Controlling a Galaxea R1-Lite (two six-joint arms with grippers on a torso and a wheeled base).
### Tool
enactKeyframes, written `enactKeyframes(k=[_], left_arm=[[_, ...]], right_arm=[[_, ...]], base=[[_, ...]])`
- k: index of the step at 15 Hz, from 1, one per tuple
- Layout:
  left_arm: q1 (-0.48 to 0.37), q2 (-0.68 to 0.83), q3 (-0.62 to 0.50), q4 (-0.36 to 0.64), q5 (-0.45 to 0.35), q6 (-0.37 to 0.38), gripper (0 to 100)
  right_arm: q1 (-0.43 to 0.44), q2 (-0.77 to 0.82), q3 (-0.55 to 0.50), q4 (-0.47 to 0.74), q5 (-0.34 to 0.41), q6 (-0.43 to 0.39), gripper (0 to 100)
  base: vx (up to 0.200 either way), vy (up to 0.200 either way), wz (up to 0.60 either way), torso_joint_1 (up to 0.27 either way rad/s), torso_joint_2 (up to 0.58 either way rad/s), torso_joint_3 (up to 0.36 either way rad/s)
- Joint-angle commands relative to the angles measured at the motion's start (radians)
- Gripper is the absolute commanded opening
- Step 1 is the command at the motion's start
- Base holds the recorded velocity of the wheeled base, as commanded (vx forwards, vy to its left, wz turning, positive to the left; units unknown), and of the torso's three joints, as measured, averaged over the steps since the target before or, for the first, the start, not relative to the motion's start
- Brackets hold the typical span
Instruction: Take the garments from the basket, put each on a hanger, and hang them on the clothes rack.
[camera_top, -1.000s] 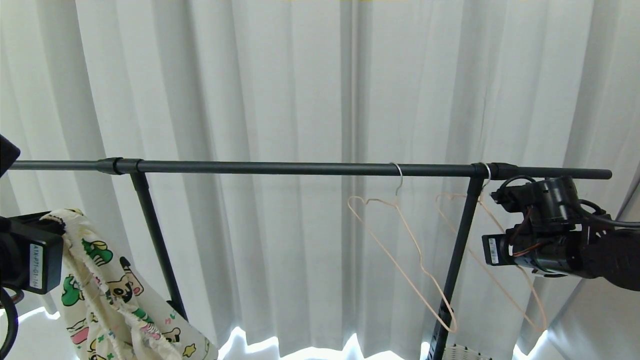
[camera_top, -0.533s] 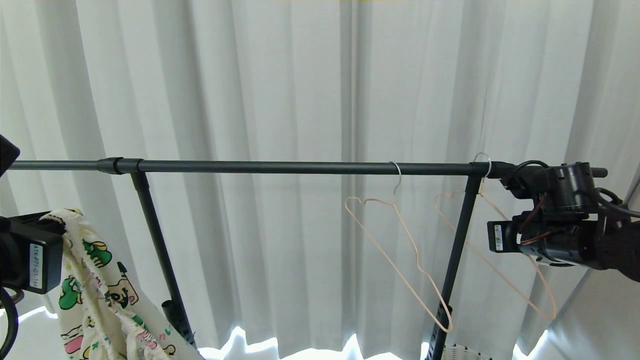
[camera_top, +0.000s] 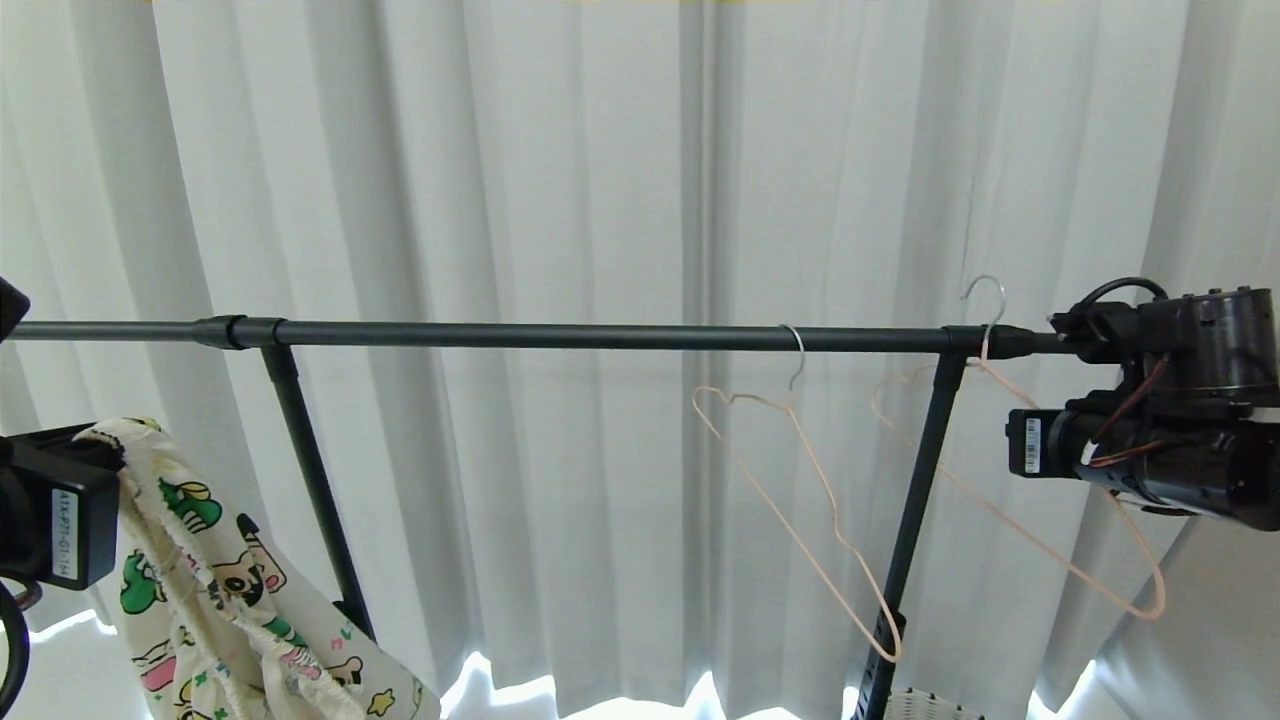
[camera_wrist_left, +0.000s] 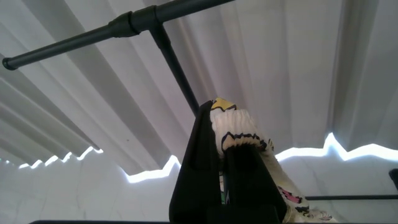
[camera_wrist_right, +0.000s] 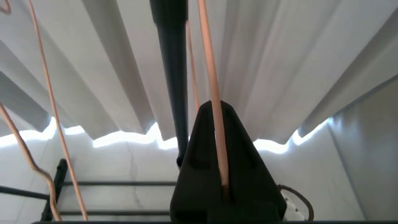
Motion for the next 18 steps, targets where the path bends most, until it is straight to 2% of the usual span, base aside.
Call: enactKeyframes(k=[1,6,13,18], left_arm=[[0.000,-0.009,0.001,0.000,0.000,0.000,0],[0.003,-0.026,0.001,0.000,0.000,0.000,0],[0.003,-0.027,0.001,0.000,0.000,0.000,0],[0.003,-0.036,0.004,0.000,0.000,0.000,0]], right_arm=[[0.001,-0.056,0.005,0.002,0.001,-0.003,0],[0.001,-0.191,0.108,0.002,-0.001,-0.012,0],[0.002,-0.374,0.250,0.002,0.005,-0.136,0],[0.002,-0.400,0.253,0.004,0.010,-0.153,0]], base=[[0.000,0.000,0.00,0.000,0.00,0.000],[0.000,0.000,0.00,0.000,0.00,0.000],[-0.200,0.000,0.00,0.000,0.00,0.005],[-0.200,0.000,0.00,0.002,0.00,0.002]])
